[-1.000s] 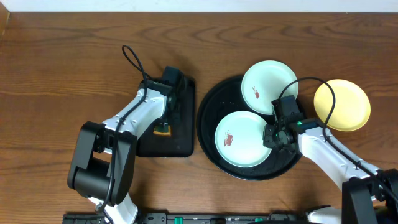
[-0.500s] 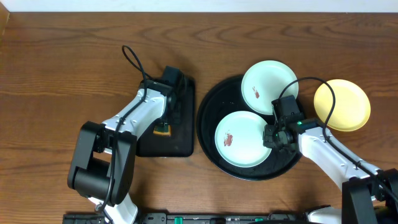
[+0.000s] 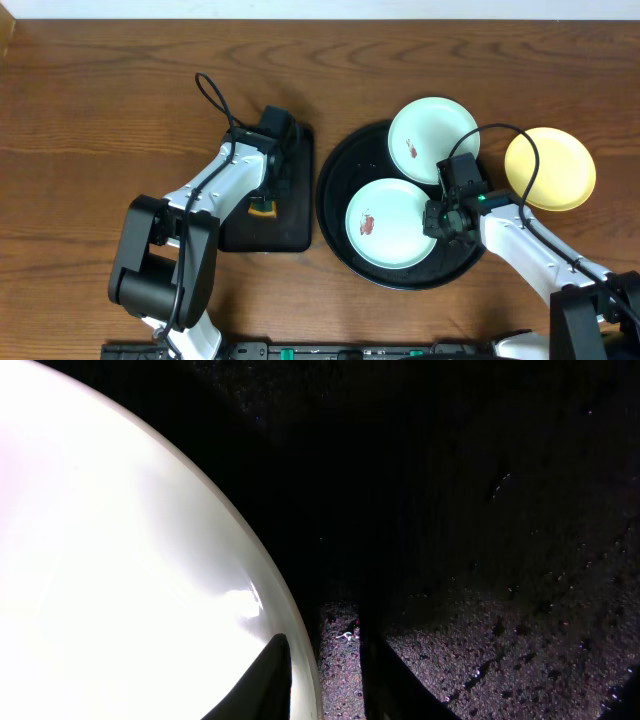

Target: Clean dirty plates on tray and stack at the side

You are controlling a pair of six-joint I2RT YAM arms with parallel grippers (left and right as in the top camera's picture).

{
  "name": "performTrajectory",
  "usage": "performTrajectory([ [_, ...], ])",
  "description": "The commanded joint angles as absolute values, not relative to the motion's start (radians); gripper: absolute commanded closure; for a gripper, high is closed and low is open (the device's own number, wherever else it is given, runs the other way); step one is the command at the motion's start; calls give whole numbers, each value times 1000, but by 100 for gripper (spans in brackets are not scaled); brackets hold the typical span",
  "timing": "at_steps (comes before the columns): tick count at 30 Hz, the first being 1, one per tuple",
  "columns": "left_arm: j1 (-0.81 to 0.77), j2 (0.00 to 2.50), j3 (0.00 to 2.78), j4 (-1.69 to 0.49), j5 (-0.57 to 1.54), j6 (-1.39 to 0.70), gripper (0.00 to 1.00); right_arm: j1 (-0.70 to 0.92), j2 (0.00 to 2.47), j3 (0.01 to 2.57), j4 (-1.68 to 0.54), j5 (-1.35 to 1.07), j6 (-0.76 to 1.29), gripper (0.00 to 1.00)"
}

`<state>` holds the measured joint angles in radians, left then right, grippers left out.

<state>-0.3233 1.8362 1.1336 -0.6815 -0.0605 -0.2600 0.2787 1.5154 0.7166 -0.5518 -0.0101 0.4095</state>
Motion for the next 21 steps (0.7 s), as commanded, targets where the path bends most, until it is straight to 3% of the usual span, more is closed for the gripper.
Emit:
performTrajectory([
  [1,-319,1829,1116,-680,-60,-263,54,276,1520,707,-548,-1,410,78],
  [15,-319,1866,1116,-679,-60,-266,55,276,1520,707,-548,-1,410,77],
  [21,-319,1863,1122,-665,-60,-266,92,276,1520,707,-548,-1,410,77],
])
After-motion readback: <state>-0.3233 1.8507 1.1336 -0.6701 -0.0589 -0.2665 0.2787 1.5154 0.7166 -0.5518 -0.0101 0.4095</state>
